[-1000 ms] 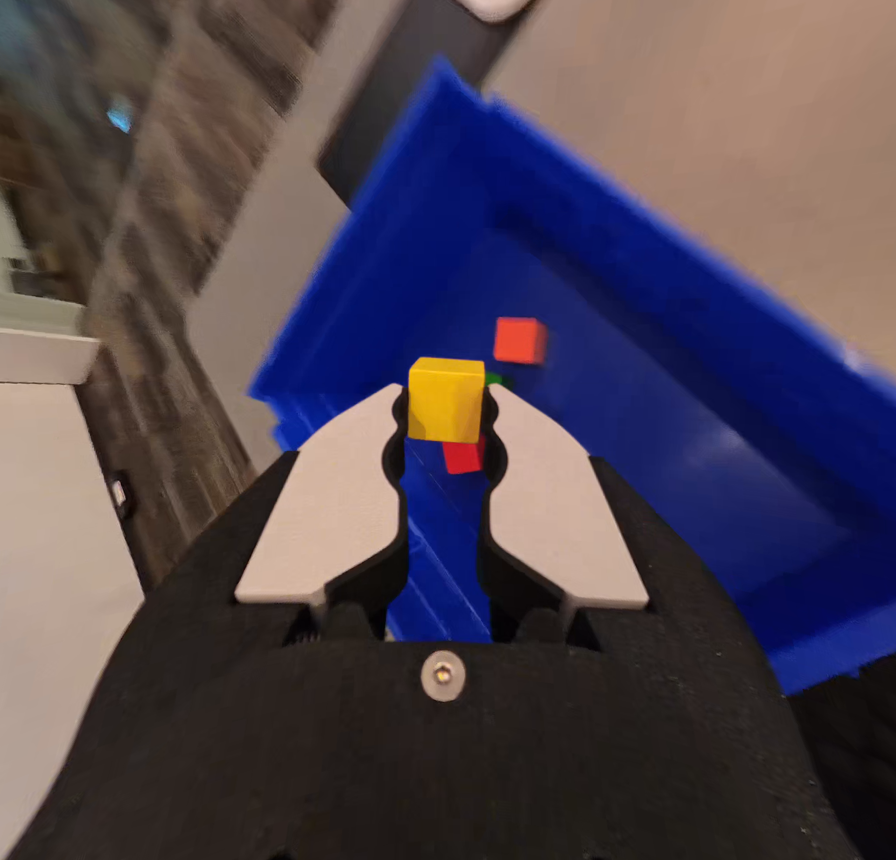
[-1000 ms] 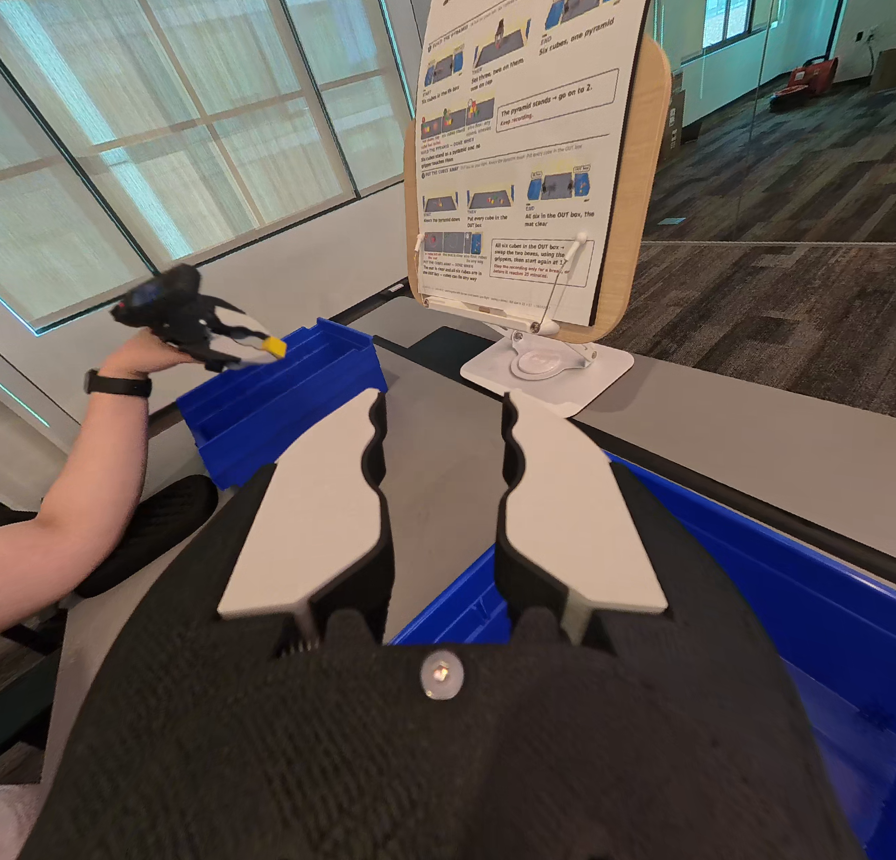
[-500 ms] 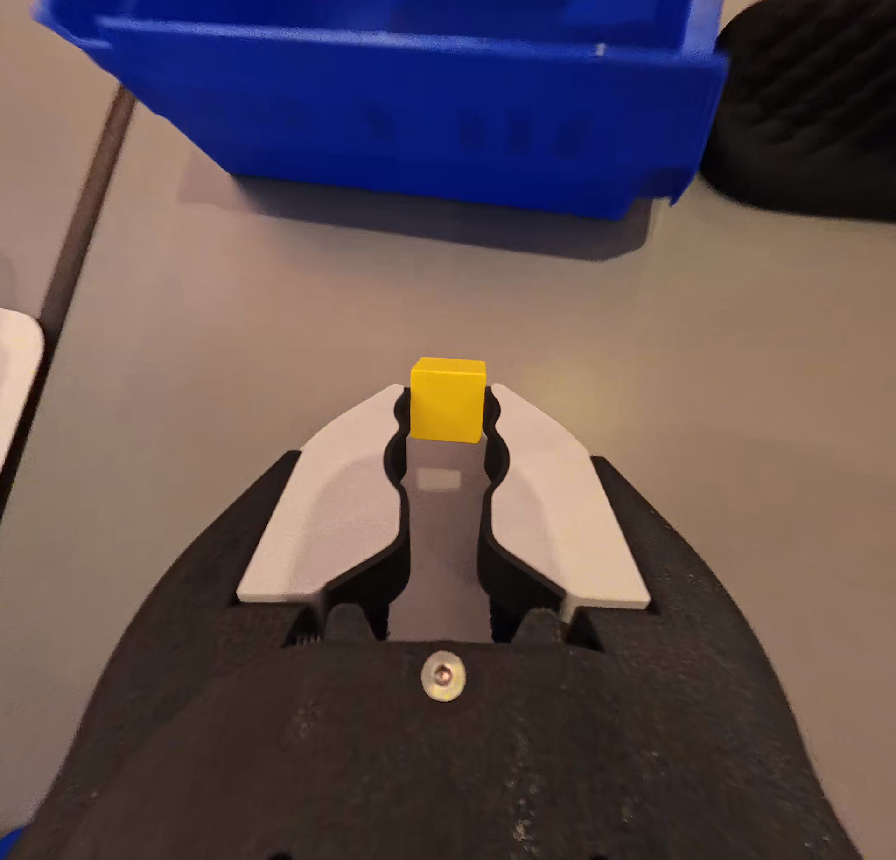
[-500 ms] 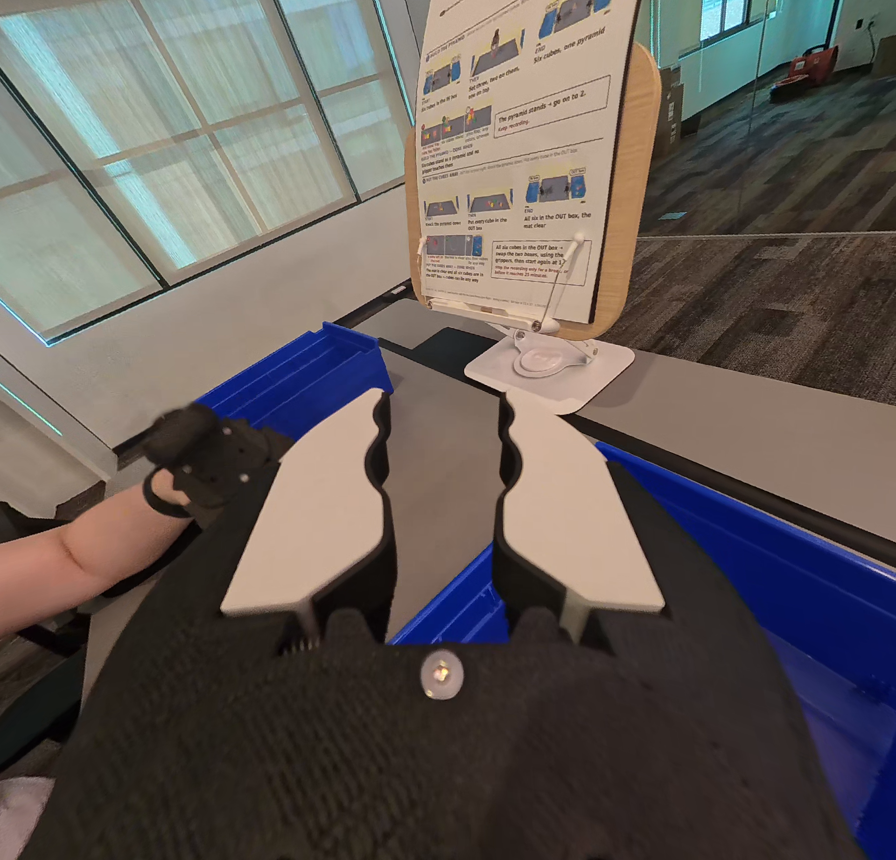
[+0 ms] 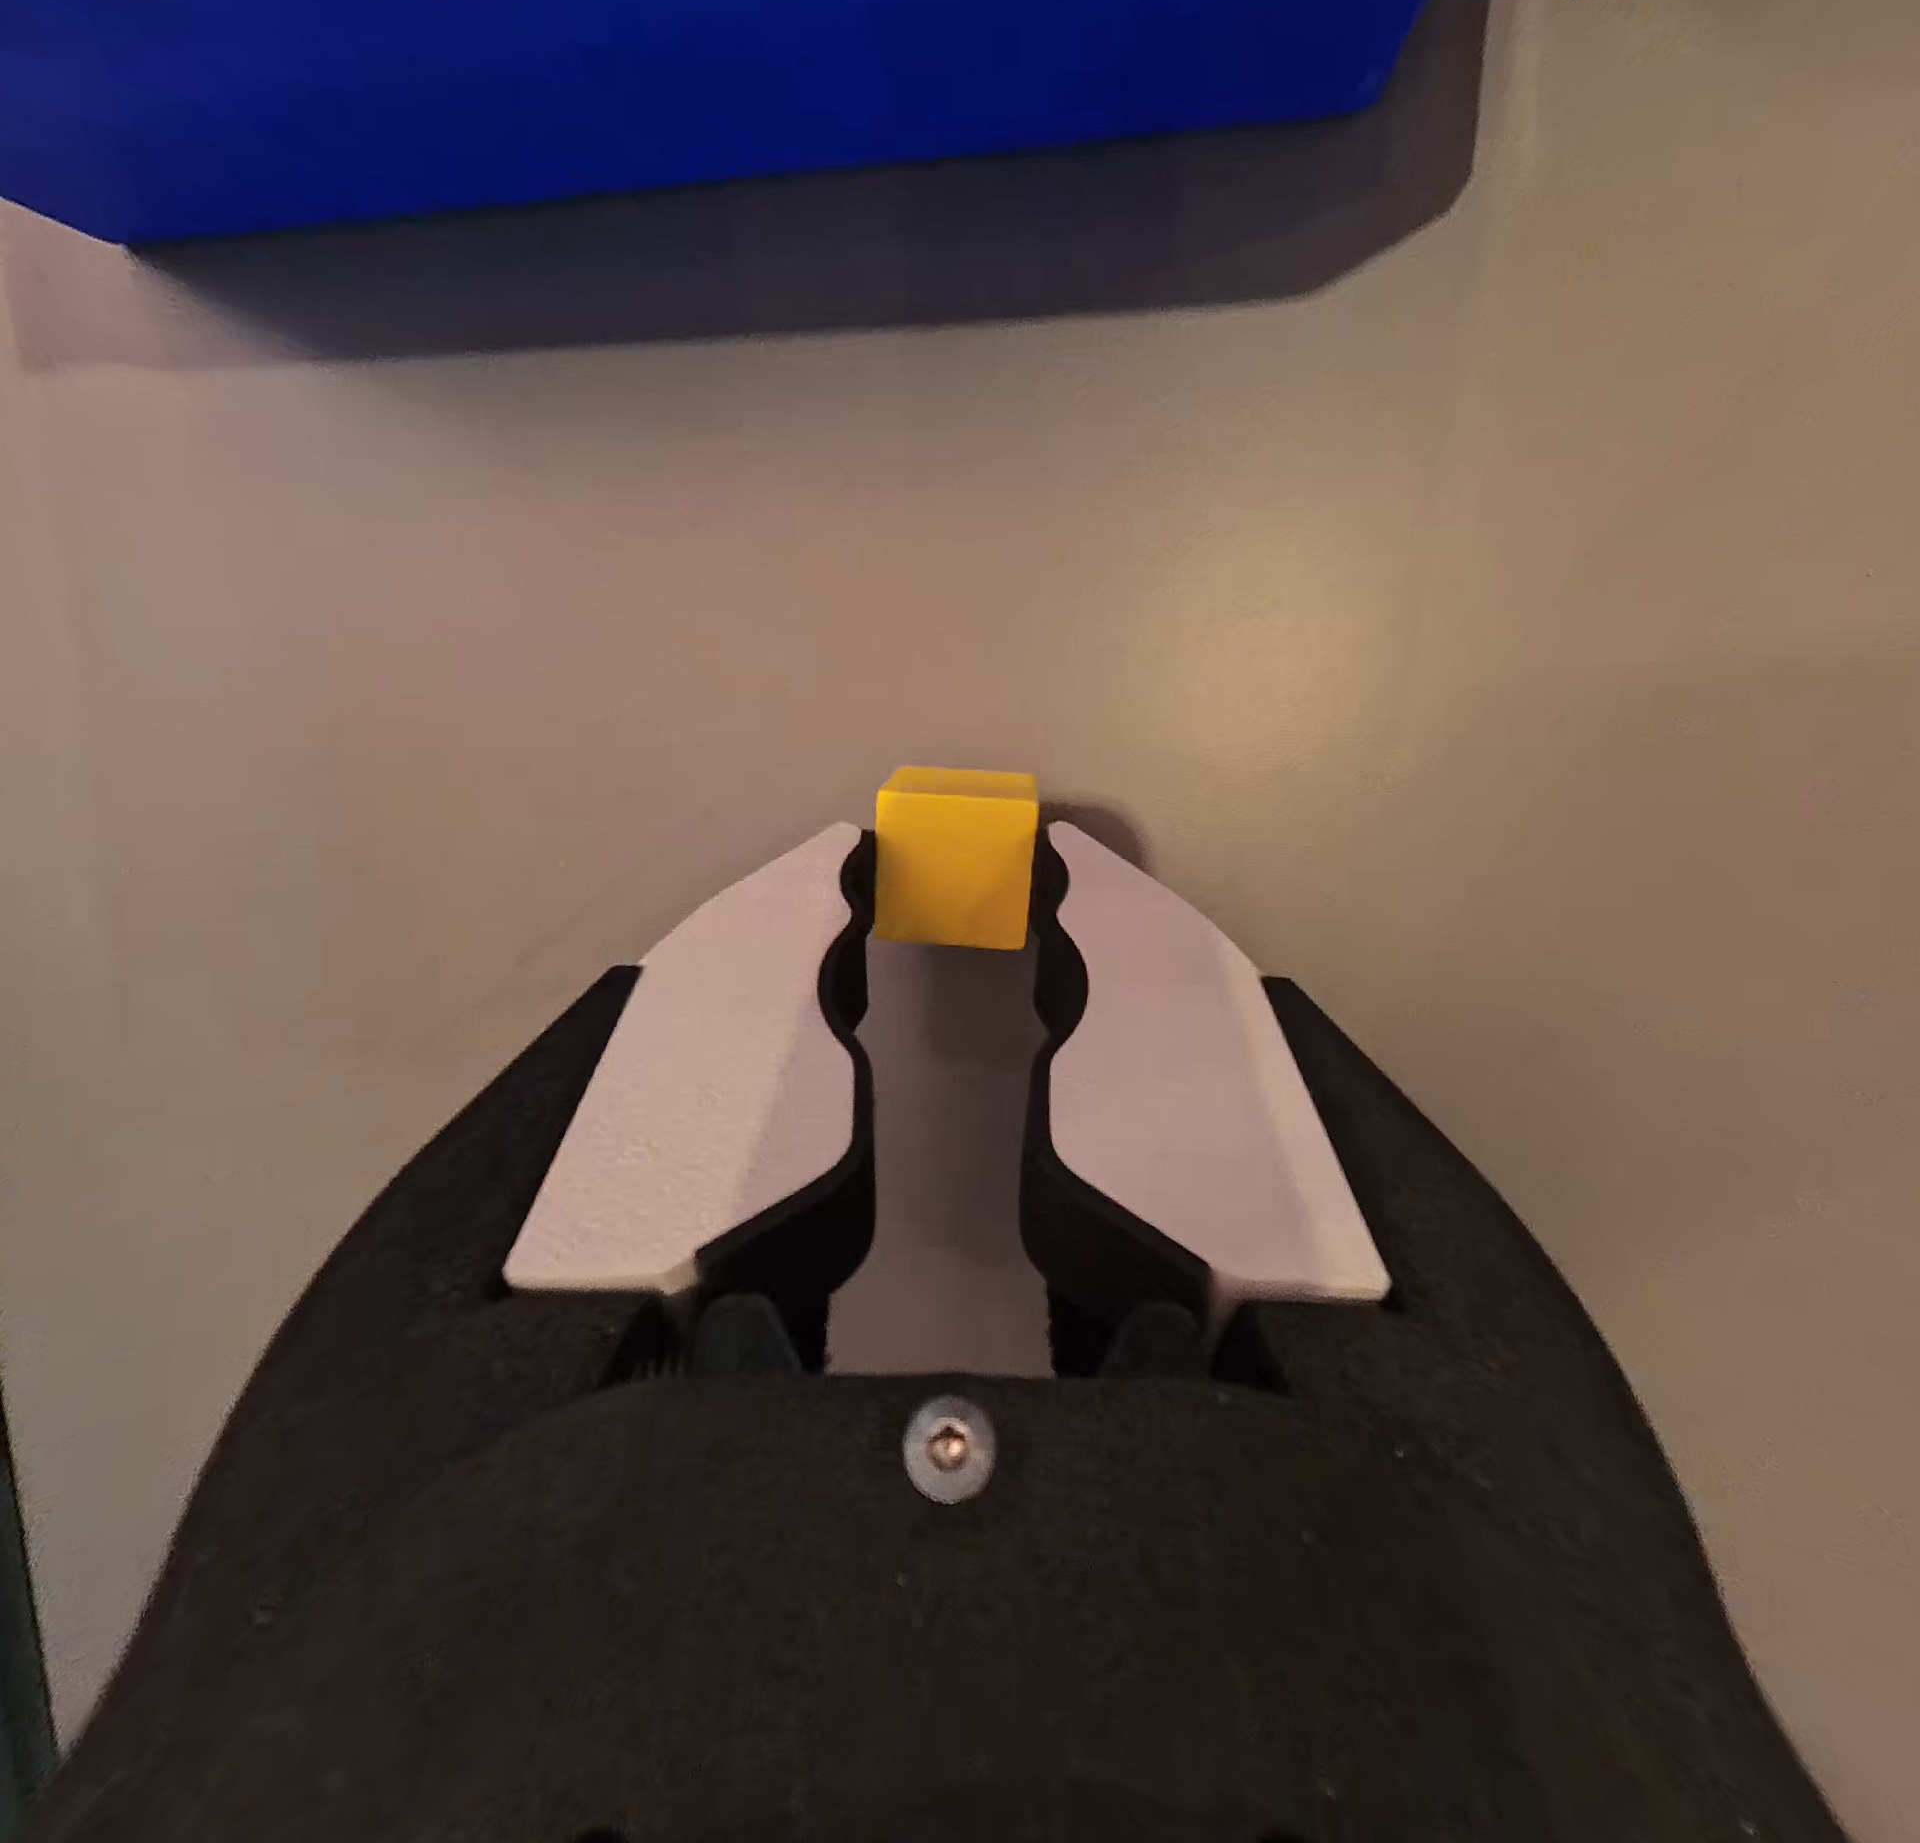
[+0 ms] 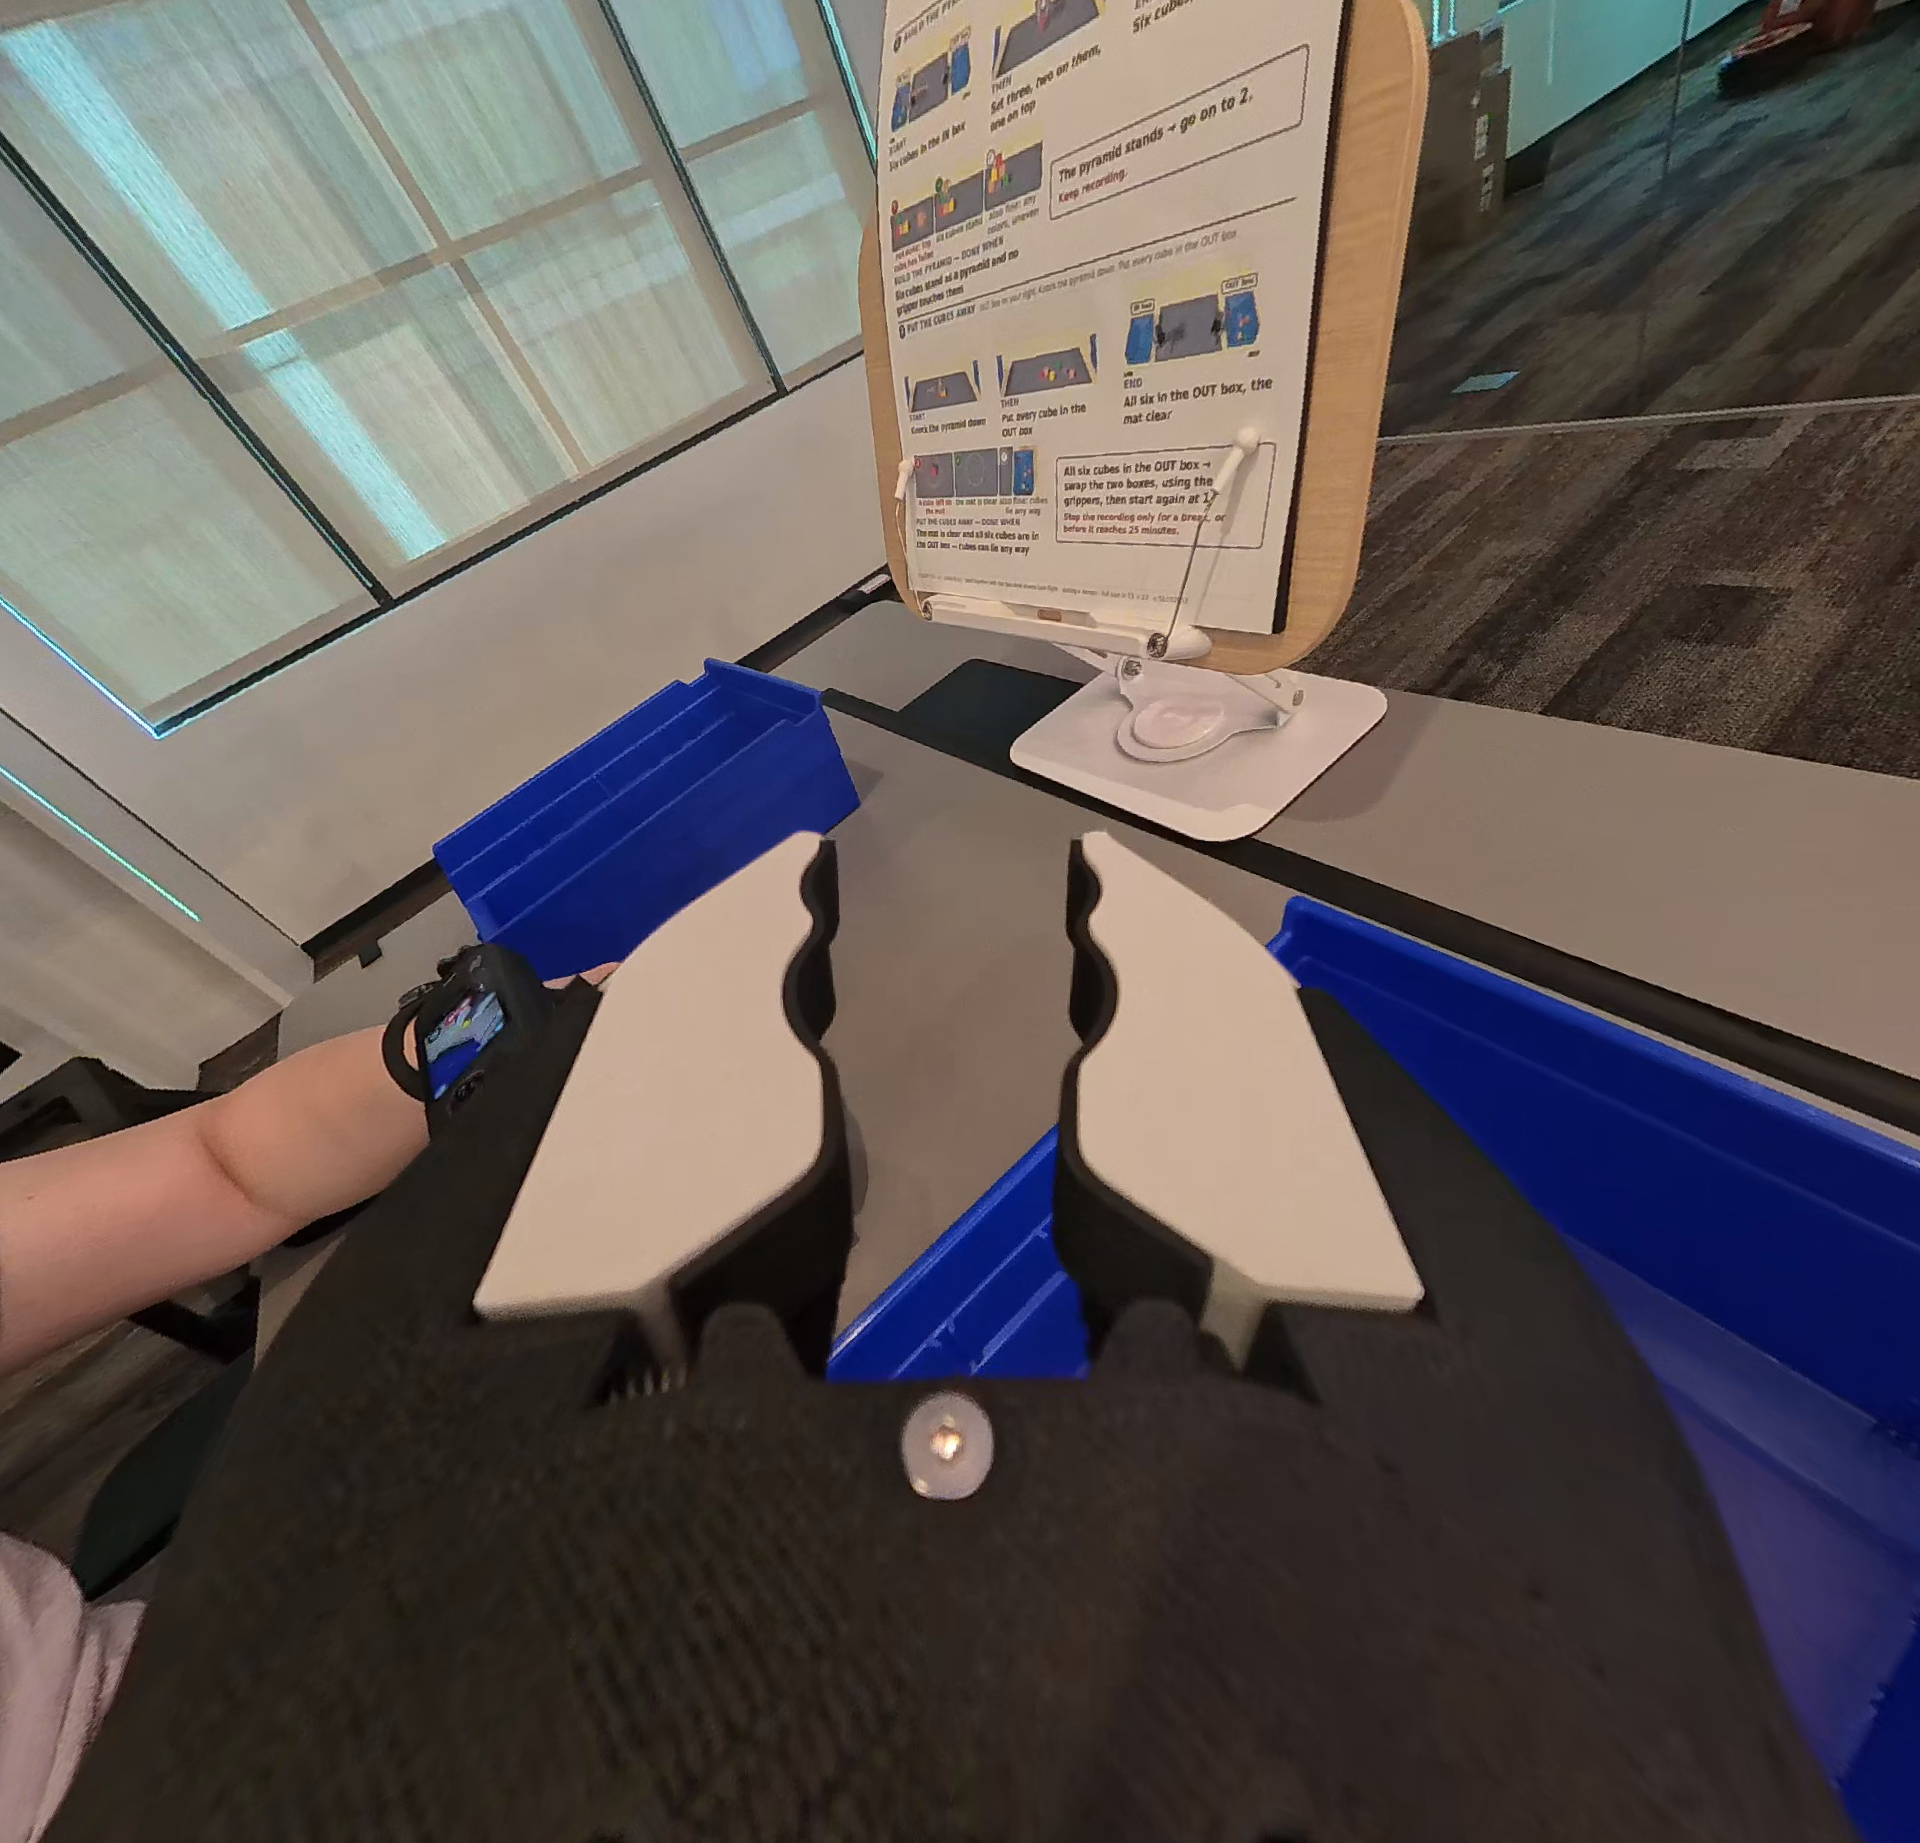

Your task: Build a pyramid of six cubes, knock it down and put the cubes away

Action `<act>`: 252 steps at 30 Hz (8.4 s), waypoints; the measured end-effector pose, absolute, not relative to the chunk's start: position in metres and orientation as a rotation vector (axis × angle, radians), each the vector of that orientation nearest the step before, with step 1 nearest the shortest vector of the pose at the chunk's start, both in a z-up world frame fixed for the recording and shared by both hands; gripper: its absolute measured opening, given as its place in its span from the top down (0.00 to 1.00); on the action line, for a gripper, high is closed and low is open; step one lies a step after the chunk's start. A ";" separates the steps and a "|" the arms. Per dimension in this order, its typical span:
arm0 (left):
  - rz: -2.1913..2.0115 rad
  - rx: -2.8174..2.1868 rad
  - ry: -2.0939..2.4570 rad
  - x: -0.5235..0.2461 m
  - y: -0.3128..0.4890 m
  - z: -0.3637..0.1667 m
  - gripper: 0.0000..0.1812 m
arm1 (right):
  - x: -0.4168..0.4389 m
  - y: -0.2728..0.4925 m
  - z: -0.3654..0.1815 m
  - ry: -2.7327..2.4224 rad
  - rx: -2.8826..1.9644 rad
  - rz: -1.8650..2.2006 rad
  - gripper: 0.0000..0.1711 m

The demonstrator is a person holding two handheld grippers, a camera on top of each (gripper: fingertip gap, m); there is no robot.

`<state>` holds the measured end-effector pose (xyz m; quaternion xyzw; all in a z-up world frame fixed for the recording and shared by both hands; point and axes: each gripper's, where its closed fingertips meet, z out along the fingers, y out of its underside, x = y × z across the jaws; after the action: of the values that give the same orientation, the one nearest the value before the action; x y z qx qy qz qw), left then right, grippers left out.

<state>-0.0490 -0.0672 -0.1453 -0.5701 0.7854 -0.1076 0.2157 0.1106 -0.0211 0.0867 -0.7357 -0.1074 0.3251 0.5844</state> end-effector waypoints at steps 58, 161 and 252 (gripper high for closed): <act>-0.036 -3.114 0.451 -0.428 0.078 -0.132 0.74 | 0.130 -0.011 0.048 -0.171 -1.833 0.805 0.75; -0.345 -1.678 2.205 -0.085 -0.053 -0.155 0.84 | 0.128 -0.020 0.052 -0.230 -1.839 0.803 0.75; 0.155 -2.185 1.144 -0.394 0.120 -0.027 0.85 | 0.125 -0.012 0.016 -0.239 -1.984 0.792 0.75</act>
<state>-0.3938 0.1200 -0.0270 -0.8351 0.4370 0.0594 0.3288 0.1248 -0.0119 0.0159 -0.8119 -0.0977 0.3240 0.4758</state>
